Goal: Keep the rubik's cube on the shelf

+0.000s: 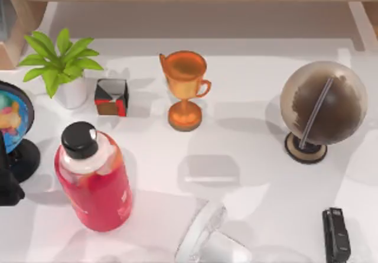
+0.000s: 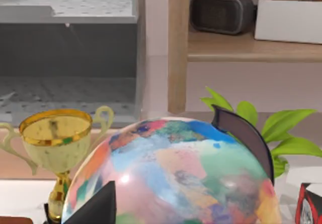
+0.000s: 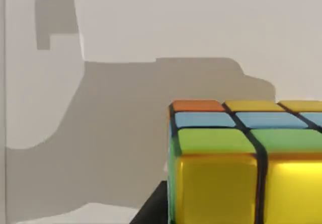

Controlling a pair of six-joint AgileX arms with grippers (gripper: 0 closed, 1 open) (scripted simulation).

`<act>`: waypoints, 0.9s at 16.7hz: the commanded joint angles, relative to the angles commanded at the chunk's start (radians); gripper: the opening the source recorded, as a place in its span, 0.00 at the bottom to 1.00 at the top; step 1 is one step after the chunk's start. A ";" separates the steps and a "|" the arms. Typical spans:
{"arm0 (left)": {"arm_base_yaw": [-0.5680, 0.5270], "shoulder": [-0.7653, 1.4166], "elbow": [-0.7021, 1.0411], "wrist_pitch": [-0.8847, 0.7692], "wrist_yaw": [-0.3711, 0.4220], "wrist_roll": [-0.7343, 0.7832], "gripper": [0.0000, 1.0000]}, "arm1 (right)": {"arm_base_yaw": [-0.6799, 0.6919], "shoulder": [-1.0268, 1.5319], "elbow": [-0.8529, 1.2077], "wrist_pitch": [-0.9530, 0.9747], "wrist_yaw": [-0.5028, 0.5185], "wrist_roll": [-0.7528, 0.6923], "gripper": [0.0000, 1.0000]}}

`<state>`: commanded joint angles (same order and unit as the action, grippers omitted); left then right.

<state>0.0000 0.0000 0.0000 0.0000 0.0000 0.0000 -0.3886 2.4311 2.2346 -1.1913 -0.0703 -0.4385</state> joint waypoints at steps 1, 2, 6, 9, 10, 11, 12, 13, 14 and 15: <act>0.000 0.000 0.000 0.000 0.000 0.000 1.00 | -0.004 -0.038 -0.006 -0.019 0.012 -0.001 0.00; 0.000 0.000 0.000 0.000 0.000 0.000 1.00 | -0.010 -0.072 -0.002 -0.038 0.030 -0.005 0.00; 0.000 0.000 0.000 0.000 0.000 0.000 1.00 | -0.035 -0.144 0.086 -0.084 0.108 -0.048 0.00; 0.000 0.000 0.000 0.000 0.000 0.000 1.00 | -0.024 -0.104 0.131 -0.091 0.104 -0.079 0.00; 0.000 0.000 0.000 0.000 0.000 0.000 1.00 | -0.016 -0.075 0.135 -0.094 0.088 -0.080 0.00; 0.000 0.000 0.000 0.000 0.000 0.000 1.00 | -0.008 -0.040 0.139 -0.097 0.067 -0.076 0.00; 0.000 0.000 0.000 0.000 0.000 0.000 1.00 | -0.002 -0.001 0.145 -0.100 0.045 -0.064 0.00; 0.000 0.000 0.000 0.000 0.000 0.000 1.00 | 0.002 0.034 0.152 -0.101 0.024 -0.049 0.00; 0.000 0.000 0.000 0.000 0.000 0.000 1.00 | 0.004 0.061 0.162 -0.100 0.008 -0.032 0.00; 0.000 0.000 0.000 0.000 0.000 0.000 1.00 | 0.003 0.077 0.171 -0.096 -0.002 -0.016 0.00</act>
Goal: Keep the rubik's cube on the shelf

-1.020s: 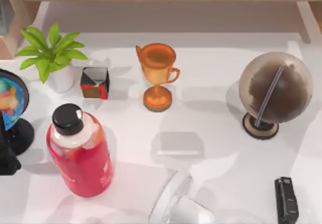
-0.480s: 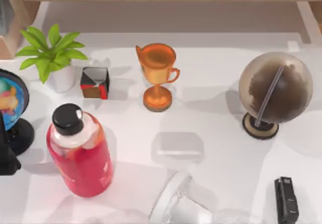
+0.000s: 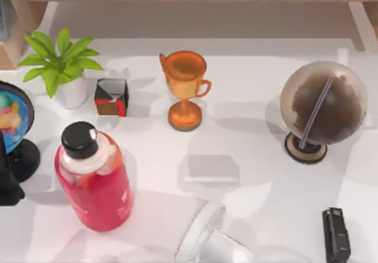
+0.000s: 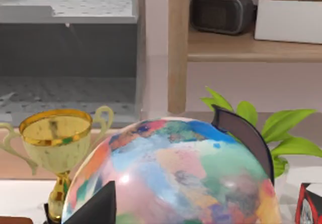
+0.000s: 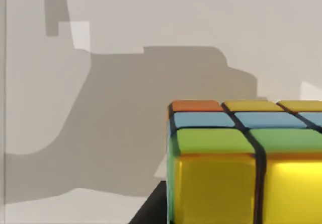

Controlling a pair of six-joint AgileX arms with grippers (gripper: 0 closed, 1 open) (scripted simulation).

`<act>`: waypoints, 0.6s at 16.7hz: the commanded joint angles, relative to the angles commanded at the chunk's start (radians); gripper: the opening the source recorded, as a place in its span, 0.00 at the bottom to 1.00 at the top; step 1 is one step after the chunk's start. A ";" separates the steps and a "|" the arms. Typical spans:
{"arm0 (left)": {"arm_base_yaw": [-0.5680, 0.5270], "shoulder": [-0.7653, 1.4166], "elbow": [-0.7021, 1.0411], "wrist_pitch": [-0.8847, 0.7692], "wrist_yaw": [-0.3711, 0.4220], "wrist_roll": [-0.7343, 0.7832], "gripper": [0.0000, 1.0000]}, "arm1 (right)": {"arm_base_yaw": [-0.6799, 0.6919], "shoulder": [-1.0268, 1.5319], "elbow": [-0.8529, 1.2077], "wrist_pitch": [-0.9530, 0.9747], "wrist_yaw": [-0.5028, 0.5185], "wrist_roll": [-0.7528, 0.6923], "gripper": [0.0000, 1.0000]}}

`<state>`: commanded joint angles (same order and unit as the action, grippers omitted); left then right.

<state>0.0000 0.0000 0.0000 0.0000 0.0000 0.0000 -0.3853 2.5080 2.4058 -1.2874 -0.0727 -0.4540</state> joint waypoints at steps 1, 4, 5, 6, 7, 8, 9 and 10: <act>0.000 0.000 0.000 0.000 0.000 0.000 1.00 | -0.001 0.006 0.004 0.003 -0.005 0.012 0.00; 0.000 0.000 0.000 0.000 0.000 0.000 1.00 | -0.001 0.006 0.002 0.005 -0.007 0.016 0.00; 0.000 0.000 0.000 0.000 0.000 0.000 1.00 | -0.001 0.006 0.002 0.005 -0.007 0.016 0.00; 0.000 0.000 0.000 0.000 0.000 0.000 1.00 | -0.004 0.007 -0.001 0.004 -0.006 0.016 0.00; 0.000 0.000 0.000 0.000 0.000 0.000 1.00 | -0.004 0.007 -0.001 0.004 -0.006 0.016 0.00; 0.000 0.000 0.000 0.000 0.000 0.000 1.00 | -0.006 0.000 -0.005 0.004 -0.006 0.018 0.00; 0.000 0.000 0.000 0.000 0.000 0.000 1.00 | -0.009 -0.015 -0.013 0.003 -0.006 0.021 0.00; 0.000 0.000 0.000 0.000 0.000 0.000 1.00 | -0.009 -0.045 -0.031 0.004 -0.009 0.029 0.00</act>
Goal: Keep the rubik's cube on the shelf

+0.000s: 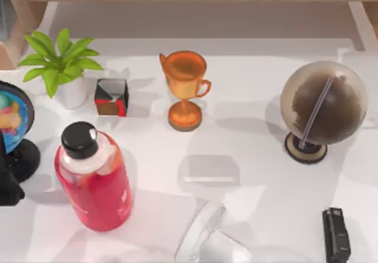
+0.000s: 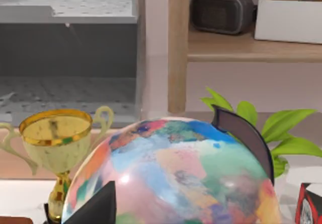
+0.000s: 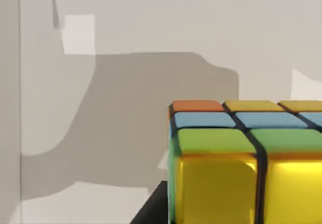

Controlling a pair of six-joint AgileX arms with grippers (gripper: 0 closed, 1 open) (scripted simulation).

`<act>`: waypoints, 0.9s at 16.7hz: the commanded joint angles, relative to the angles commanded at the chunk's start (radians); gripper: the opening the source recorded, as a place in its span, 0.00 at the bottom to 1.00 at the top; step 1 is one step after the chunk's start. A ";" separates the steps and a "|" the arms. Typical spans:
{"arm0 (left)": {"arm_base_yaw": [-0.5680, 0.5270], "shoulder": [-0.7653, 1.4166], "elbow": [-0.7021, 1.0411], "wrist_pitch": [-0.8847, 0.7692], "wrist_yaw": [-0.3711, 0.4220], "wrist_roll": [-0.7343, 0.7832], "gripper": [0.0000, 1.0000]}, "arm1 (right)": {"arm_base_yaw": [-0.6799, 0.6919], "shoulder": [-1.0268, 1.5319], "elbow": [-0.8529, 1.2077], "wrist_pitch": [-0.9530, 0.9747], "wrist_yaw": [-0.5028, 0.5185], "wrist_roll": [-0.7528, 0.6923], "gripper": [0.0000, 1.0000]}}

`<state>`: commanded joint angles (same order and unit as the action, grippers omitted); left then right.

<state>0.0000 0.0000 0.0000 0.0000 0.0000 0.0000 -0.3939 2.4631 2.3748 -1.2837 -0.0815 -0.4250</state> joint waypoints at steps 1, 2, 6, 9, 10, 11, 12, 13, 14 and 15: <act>0.000 0.000 0.000 0.000 0.000 0.000 1.00 | 0.005 -0.037 -0.022 0.002 -0.004 0.010 0.00; 0.000 0.000 0.000 0.000 0.000 0.000 1.00 | 0.018 -0.083 -0.052 0.007 -0.012 0.024 0.00; 0.000 0.000 0.000 0.000 0.000 0.000 1.00 | 0.165 -0.311 -0.247 0.079 -0.075 0.113 0.00; 0.000 0.000 0.000 0.000 0.000 0.000 1.00 | 0.346 -0.415 -0.426 0.217 -0.140 0.209 0.00; 0.000 0.000 0.000 0.000 0.000 0.000 1.00 | 0.409 -0.436 -0.480 0.278 -0.162 0.244 0.00; 0.000 0.000 0.000 0.000 0.000 0.000 1.00 | 0.469 -0.448 -0.524 0.350 -0.180 0.279 0.00; 0.000 0.000 0.000 0.000 0.000 0.000 1.00 | 0.528 -0.457 -0.565 0.428 -0.196 0.313 0.00; 0.000 0.000 0.000 0.000 0.000 0.000 1.00 | 0.585 -0.463 -0.602 0.513 -0.209 0.347 0.00; 0.000 0.000 0.000 0.000 0.000 0.000 1.00 | 0.638 -0.466 -0.635 0.606 -0.216 0.377 0.00; 0.000 0.000 0.000 0.000 0.000 0.000 1.00 | 0.689 -0.469 -0.666 0.701 -0.220 0.406 0.00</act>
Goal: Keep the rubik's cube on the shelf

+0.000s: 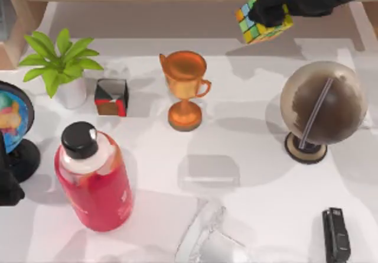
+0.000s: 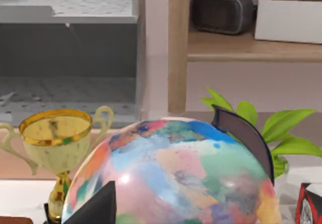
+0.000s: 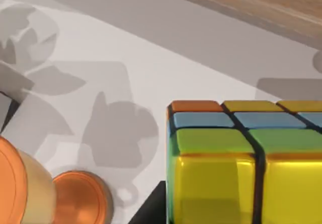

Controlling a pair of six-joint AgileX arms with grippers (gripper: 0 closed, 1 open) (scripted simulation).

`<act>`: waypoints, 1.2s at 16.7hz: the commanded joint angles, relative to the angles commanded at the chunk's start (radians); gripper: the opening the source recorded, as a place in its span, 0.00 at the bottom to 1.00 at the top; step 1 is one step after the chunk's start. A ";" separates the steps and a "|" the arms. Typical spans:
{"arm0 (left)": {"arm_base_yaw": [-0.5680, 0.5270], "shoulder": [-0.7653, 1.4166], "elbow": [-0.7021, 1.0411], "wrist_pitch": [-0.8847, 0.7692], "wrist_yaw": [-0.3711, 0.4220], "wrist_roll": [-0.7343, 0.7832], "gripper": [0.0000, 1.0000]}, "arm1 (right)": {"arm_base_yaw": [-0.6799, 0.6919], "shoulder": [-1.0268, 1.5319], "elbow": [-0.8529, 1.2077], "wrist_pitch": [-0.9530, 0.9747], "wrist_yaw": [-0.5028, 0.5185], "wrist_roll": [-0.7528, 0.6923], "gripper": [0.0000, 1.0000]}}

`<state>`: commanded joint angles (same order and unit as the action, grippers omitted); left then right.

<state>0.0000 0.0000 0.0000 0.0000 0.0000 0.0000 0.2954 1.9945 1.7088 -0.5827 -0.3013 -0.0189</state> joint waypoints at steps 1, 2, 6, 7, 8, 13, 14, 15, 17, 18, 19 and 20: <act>0.000 0.000 0.000 0.000 0.000 0.000 1.00 | 0.048 -0.001 -0.029 0.099 0.002 0.026 0.00; 0.000 0.000 0.000 0.000 0.000 0.000 1.00 | 0.092 0.003 -0.056 0.201 0.012 0.047 0.00; 0.000 0.000 0.000 0.000 0.000 0.000 1.00 | 0.237 0.052 -0.162 0.605 0.107 0.099 0.00; 0.000 0.000 0.000 0.000 0.000 0.000 1.00 | 0.265 0.072 -0.189 0.702 0.147 0.101 0.00; 0.000 0.000 0.000 0.000 0.000 0.000 1.00 | 0.290 0.092 -0.216 0.796 0.191 0.099 0.00; 0.000 0.000 0.000 0.000 0.000 0.000 1.00 | 0.369 0.186 -0.340 1.229 0.463 0.045 0.00; 0.000 0.000 0.000 0.000 0.000 0.000 1.00 | 0.378 0.201 -0.361 1.307 0.523 0.028 0.00; 0.000 0.000 0.000 0.000 0.000 0.000 1.00 | 0.384 0.214 -0.381 1.383 0.583 0.010 0.00; 0.000 0.000 0.000 0.000 0.000 0.000 1.00 | 0.393 0.238 -0.415 1.523 0.700 -0.026 0.00; 0.000 0.000 0.000 0.000 0.000 0.000 1.00 | 0.395 0.247 -0.430 1.587 0.754 -0.044 0.00; 0.000 0.000 0.000 0.000 0.000 0.000 1.00 | 0.396 0.254 -0.445 1.645 0.804 -0.060 0.00; 0.000 0.000 0.000 0.000 0.000 0.000 1.00 | 0.395 0.259 -0.459 1.699 0.850 -0.076 0.00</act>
<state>0.0000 0.0000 0.0000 0.0000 0.0000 0.0000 0.6908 2.2531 1.2501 1.1165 0.5486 -0.0954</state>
